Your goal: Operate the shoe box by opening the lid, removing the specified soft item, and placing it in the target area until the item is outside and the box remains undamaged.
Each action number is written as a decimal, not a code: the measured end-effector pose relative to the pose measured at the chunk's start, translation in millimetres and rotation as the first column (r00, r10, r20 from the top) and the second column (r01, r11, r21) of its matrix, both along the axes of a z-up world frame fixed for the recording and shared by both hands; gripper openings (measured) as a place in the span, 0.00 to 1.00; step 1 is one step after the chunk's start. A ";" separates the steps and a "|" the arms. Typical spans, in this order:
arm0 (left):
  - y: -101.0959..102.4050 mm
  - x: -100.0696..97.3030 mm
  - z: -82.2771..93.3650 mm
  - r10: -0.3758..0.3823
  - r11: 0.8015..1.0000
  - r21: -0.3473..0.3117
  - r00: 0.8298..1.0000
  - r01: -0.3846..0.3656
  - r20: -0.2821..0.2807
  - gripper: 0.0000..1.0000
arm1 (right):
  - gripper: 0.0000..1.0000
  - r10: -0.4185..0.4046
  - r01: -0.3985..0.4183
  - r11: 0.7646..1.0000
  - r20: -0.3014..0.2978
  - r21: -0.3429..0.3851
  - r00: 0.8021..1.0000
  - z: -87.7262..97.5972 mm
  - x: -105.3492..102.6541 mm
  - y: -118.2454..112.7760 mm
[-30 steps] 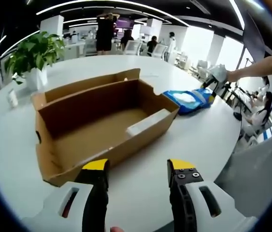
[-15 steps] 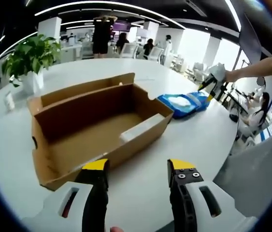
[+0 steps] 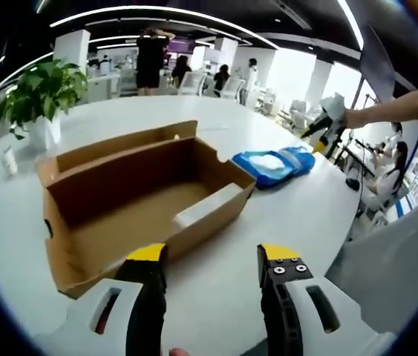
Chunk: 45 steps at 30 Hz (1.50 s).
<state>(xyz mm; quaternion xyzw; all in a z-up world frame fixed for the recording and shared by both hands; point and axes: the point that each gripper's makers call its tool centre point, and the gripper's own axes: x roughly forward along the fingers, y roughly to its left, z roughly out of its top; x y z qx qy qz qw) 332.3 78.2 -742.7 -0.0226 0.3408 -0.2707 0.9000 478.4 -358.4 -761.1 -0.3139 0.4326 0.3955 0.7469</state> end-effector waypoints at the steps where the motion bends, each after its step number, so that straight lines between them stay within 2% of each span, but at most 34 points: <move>1: -0.6 0.3 0.6 -0.002 1.000 -0.004 1.000 0.002 0.001 0.49 | 0.48 -0.021 0.020 1.000 0.005 0.011 1.000 0.3 1.6 -1.5; 6: -4.3 -1.3 1.7 -0.009 1.000 -0.015 1.000 0.009 -0.002 0.49 | 0.48 -0.114 0.112 0.988 0.015 0.105 0.993 8.6 7.0 3.7; 9: -5.5 -1.6 2.8 -0.011 1.000 -0.020 1.000 0.011 0.000 0.49 | 0.48 -0.180 0.174 0.968 0.019 0.182 0.984 16.3 8.4 11.5; 12: -7.0 -0.4 5.9 -0.009 1.000 -0.029 1.000 0.009 0.005 0.49 | 0.48 -0.219 0.209 0.951 0.019 0.226 0.975 19.9 8.7 15.6; 17: -11.0 -1.6 7.2 -0.020 0.999 -0.036 1.000 0.020 0.005 0.49 | 0.48 -0.309 0.286 0.892 0.011 0.349 0.951 32.2 11.1 28.8; 18: -11.5 -1.7 7.1 -0.022 0.999 -0.038 1.000 0.022 0.005 0.49 | 0.48 -0.339 0.314 0.871 0.001 0.378 0.941 34.9 12.0 31.2; 19: -11.8 -1.5 7.2 -0.023 0.999 -0.038 1.000 0.024 0.006 0.49 | 0.48 -0.355 0.326 0.860 0.001 0.393 0.935 37.1 12.9 32.5; 24: -14.0 -0.2 10.5 -0.026 0.999 -0.047 1.000 0.027 0.013 0.49 | 0.48 -0.405 0.355 0.804 0.002 0.476 0.914 51.1 16.0 42.7; 28: -15.8 -1.0 12.7 -0.025 0.998 -0.058 1.000 0.026 0.016 0.49 | 0.48 -0.405 0.349 0.801 0.011 0.486 0.914 55.8 14.5 50.1; 30: -16.6 -1.3 13.2 -0.027 0.998 -0.060 0.999 0.028 0.017 0.49 | 0.48 -0.411 0.339 0.799 0.040 0.496 0.911 61.4 16.2 55.6; 33: -18.0 -1.5 14.5 -0.030 0.997 -0.065 0.999 0.031 0.019 0.49 | 0.48 -0.416 0.339 0.782 0.034 0.523 0.909 64.2 20.4 64.3; 35: -18.7 -1.2 14.8 -0.030 0.997 -0.068 0.999 0.031 0.020 0.49 | 0.48 -0.399 0.318 0.791 0.046 0.523 0.916 65.7 18.5 74.0; 41: -21.9 -1.1 17.1 -0.033 0.996 -0.077 0.999 0.035 0.025 0.49 | 0.48 -0.381 0.298 0.785 0.044 0.543 0.923 67.0 16.3 92.6; 45: -23.5 -0.9 18.6 -0.036 0.996 -0.084 0.999 0.038 0.029 0.49 | 0.48 -0.358 0.277 0.783 0.041 0.557 0.933 67.6 14.1 114.3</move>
